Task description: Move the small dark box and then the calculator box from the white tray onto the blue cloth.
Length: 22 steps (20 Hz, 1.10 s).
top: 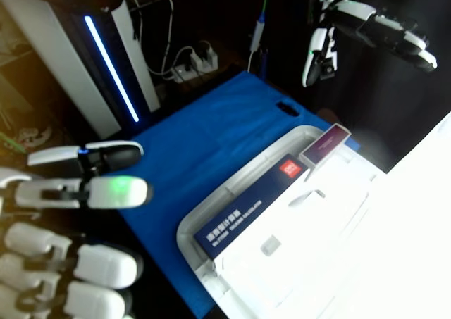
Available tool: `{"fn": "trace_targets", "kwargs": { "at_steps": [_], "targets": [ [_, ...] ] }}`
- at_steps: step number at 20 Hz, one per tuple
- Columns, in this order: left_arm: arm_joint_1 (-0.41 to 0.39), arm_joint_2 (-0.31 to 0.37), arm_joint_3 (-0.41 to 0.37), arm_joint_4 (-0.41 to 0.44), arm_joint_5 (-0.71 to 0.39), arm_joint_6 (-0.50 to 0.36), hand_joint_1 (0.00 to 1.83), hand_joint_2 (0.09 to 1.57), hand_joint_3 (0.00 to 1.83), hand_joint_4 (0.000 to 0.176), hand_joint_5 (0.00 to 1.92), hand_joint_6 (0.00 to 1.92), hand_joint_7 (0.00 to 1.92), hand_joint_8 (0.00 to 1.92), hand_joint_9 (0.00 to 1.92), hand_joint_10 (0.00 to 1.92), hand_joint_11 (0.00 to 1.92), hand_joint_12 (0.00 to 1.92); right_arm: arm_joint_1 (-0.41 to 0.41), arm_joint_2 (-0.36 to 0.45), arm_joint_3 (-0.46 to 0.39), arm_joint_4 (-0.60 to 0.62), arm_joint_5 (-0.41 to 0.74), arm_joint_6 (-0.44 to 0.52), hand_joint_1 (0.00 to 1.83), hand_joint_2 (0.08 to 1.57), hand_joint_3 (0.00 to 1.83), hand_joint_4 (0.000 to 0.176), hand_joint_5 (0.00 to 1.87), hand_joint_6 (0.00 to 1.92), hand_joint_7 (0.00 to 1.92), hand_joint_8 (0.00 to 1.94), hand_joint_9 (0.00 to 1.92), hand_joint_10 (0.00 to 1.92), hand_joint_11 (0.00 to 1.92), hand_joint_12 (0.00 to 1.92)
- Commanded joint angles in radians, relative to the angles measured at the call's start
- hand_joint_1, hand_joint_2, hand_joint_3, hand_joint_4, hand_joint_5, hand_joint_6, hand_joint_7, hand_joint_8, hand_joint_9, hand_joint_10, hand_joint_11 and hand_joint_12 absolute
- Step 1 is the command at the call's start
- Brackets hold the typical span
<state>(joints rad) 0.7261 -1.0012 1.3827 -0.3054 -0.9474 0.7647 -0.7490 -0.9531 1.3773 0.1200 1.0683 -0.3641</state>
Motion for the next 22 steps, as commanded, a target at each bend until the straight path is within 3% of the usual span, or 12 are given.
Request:
{"fn": "trace_targets", "kwargs": {
  "at_steps": [1, 4, 7, 9, 10, 11, 12, 13, 15, 18, 21, 22],
  "targets": [
    [-0.014, -0.006, 0.007, 0.001, -0.117, -0.006, 0.59, 0.85, 0.01, 0.122, 0.17, 0.01, 0.16, 0.01, 0.11, 0.01, 0.0, 0.32, 0.013, -0.001, 0.008, 0.027, 0.116, 0.006, 0.36, 0.94, 0.0, 0.008, 0.25, 0.0, 0.21, 0.0, 0.19, 0.0, 0.16, 0.12],
    [-0.018, -0.012, 0.012, 0.008, -0.103, -0.006, 0.64, 0.86, 0.0, 0.14, 0.17, 0.0, 0.15, 0.0, 0.09, 0.0, 0.0, 0.25, 0.013, -0.007, 0.011, 0.027, 0.116, 0.006, 0.36, 0.93, 0.0, 0.008, 0.26, 0.01, 0.19, 0.0, 0.15, 0.0, 0.16, 0.11],
    [-0.048, -0.022, 0.034, 0.053, -0.032, -0.006, 0.71, 0.85, 0.0, 0.114, 0.22, 0.0, 0.29, 0.01, 0.18, 0.01, 0.0, 0.33, 0.013, -0.008, 0.011, 0.027, 0.116, 0.006, 0.36, 0.92, 0.0, 0.007, 0.29, 0.01, 0.23, 0.01, 0.18, 0.01, 0.19, 0.12],
    [-0.101, -0.039, 0.073, 0.127, 0.091, -0.01, 0.81, 0.85, 0.0, 0.133, 0.27, 0.02, 0.28, 0.01, 0.17, 0.01, 0.0, 0.25, 0.013, -0.009, 0.011, 0.026, 0.116, 0.006, 0.36, 0.9, 0.0, 0.001, 0.29, 0.01, 0.23, 0.01, 0.17, 0.0, 0.18, 0.11],
    [-0.132, -0.05, 0.098, 0.179, 0.172, -0.021, 0.84, 0.86, 0.01, 0.115, 0.26, 0.01, 0.28, 0.01, 0.18, 0.01, 0.03, 0.26, 0.013, -0.01, 0.011, 0.026, 0.116, 0.006, 0.36, 0.9, 0.0, 0.0, 0.29, 0.01, 0.23, 0.01, 0.18, 0.01, 0.19, 0.11],
    [-0.16, -0.063, 0.125, 0.236, 0.235, -0.055, 0.87, 0.86, 0.0, 0.063, 0.25, 0.0, 0.28, 0.01, 0.2, 0.01, 0.05, 0.27, 0.013, -0.011, 0.011, 0.026, 0.116, 0.006, 0.36, 0.88, 0.0, 0.003, 0.29, 0.01, 0.23, 0.01, 0.17, 0.0, 0.18, 0.1],
    [-0.179, -0.075, 0.152, 0.294, 0.285, -0.102, 0.87, 0.86, 0.0, 0.063, 0.25, 0.0, 0.28, 0.01, 0.2, 0.01, 0.05, 0.27, 0.013, -0.012, 0.011, 0.026, 0.116, 0.006, 0.36, 0.88, 0.0, 0.003, 0.29, 0.01, 0.23, 0.01, 0.17, 0.0, 0.18, 0.1],
    [-0.202, -0.087, 0.176, 0.355, 0.335, -0.144, 0.92, 0.84, 0.0, 0.018, 0.29, 0.0, 0.35, 0.01, 0.31, 0.02, 0.16, 0.31, 0.013, -0.012, 0.011, 0.026, 0.116, 0.006, 0.36, 0.89, 0.0, 0.0, 0.29, 0.0, 0.24, 0.01, 0.19, 0.01, 0.19, 0.1],
    [-0.246, -0.107, 0.211, 0.454, 0.449, -0.159, 0.86, 0.84, 0.0, 0.01, 0.29, 0.0, 0.39, 0.0, 0.4, 0.01, 0.15, 0.34, 0.013, -0.016, 0.011, 0.026, 0.116, 0.006, 0.33, 0.9, 0.0, 0.0, 0.27, 0.0, 0.24, 0.01, 0.2, 0.01, 0.22, 0.1],
    [-0.269, -0.122, 0.233, 0.52, 0.532, -0.159, 0.95, 0.76, 0.0, 0.068, 0.35, 0.0, 0.44, 0.0, 0.46, 0.0, 0.01, 0.75, 0.013, -0.019, 0.012, 0.026, 0.116, 0.006, 0.33, 0.91, 0.0, 0.0, 0.26, 0.0, 0.25, 0.01, 0.2, 0.0, 0.22, 0.09],
    [-0.3, -0.142, 0.241, 0.622, 0.617, -0.159, 0.97, 0.73, 0.0, 0.04, 0.39, 0.0, 0.53, 0.01, 0.52, 0.01, 0.0, 1.02, 0.013, -0.02, 0.012, 0.026, 0.116, 0.007, 0.34, 0.9, 0.0, 0.0, 0.27, 0.0, 0.23, 0.0, 0.18, 0.0, 0.19, 0.08],
    [-0.3, -0.148, 0.244, 0.635, 0.632, -0.159, 0.98, 0.73, 0.0, 0.045, 0.39, 0.0, 0.54, 0.01, 0.52, 0.01, 0.0, 1.05, 0.013, -0.022, 0.013, 0.026, 0.116, 0.007, 0.34, 0.9, 0.0, 0.0, 0.27, 0.0, 0.25, 0.01, 0.19, 0.0, 0.2, 0.07]
  ]
}}
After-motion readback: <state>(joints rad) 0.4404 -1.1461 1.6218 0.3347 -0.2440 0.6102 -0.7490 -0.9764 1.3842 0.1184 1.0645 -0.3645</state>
